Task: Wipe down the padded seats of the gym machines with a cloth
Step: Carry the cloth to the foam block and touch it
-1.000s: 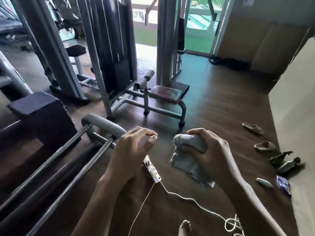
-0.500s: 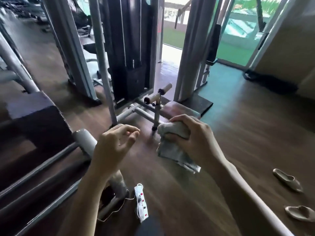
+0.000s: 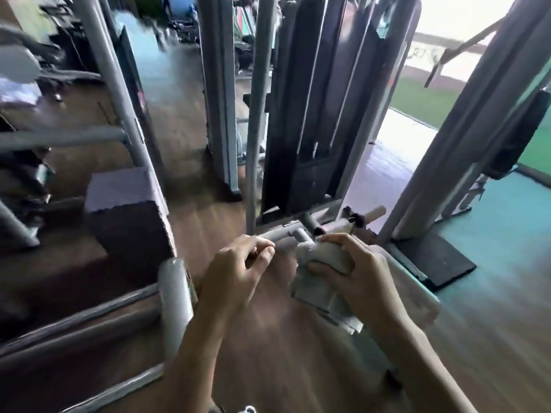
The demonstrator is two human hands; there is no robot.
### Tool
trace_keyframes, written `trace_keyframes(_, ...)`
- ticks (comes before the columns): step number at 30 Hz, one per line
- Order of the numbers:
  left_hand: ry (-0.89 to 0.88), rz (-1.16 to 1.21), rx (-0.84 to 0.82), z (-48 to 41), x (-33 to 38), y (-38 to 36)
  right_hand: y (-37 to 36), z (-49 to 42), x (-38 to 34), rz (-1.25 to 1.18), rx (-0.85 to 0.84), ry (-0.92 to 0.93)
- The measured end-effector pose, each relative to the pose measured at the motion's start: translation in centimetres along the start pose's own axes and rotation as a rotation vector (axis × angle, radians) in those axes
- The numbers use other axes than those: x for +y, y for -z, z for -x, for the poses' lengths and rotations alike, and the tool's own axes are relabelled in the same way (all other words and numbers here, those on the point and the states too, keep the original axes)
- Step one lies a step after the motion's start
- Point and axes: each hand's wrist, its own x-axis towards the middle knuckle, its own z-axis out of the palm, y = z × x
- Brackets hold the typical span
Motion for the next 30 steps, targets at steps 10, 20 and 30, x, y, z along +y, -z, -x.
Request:
trace_keyframes(10,0.057,-0.188,0.177,-15.2,-6.2,-0.8,-6.9,-20.2,7.2,-0.099,-0.232,0.1)
trace_keyframes(20,0.344,-0.319,0.509,-29.3,-14.9,4.5,-17.6,-45.2,11.2,-0.186,-0.494,0.279)
trace_keyframes(30,0.472,-0.51,0.694,-38.9,-24.0,11.4,-37.6,-61.0,5.4,-0.273,-0.732,0.588)
